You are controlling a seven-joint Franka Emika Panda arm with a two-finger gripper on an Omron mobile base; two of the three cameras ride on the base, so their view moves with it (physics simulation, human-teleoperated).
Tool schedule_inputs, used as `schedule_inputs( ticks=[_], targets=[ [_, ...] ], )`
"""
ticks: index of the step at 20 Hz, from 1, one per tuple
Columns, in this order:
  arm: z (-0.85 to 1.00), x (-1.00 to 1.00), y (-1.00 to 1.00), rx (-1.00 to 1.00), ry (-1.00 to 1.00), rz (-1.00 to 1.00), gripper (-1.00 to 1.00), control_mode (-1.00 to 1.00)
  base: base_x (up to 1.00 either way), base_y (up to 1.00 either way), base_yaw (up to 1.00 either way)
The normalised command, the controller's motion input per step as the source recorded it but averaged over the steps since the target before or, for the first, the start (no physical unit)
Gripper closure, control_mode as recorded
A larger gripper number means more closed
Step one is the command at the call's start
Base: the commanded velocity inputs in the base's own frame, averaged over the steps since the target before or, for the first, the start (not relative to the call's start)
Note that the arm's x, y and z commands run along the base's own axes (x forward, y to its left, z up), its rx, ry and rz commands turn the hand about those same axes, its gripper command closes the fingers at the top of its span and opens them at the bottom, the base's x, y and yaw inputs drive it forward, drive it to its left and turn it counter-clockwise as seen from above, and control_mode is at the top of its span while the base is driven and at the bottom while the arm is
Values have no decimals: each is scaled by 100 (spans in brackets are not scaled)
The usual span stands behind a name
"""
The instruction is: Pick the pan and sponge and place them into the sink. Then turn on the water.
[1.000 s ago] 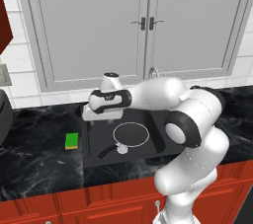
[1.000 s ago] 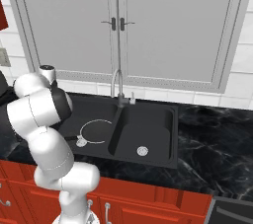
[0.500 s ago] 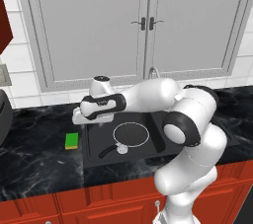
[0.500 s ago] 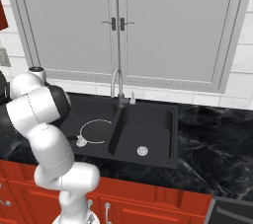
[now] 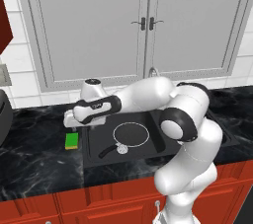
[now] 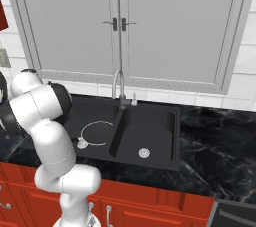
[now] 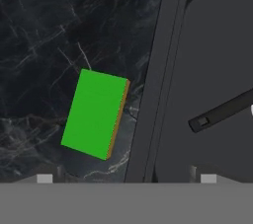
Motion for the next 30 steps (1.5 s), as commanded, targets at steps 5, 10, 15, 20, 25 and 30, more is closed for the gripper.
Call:
schedule_inputs(
  ticks=[5,10,15,20,25,30],
  targets=[
    [-2,-25,29,0,-2,0,-100,-100,0,0,0],
    [-6,-22,24,0,-2,0,-100,-100,0,0,0],
    [-18,-12,7,-1,-1,0,-100,-100,0,0,0],
    [-14,0,-2,-3,-1,0,-100,-100,0,0,0],
    [-7,0,-2,-1,-1,0,-100,-100,0,0,0],
    [-4,4,0,0,0,0,-100,-100,0,0,0]
  ],
)
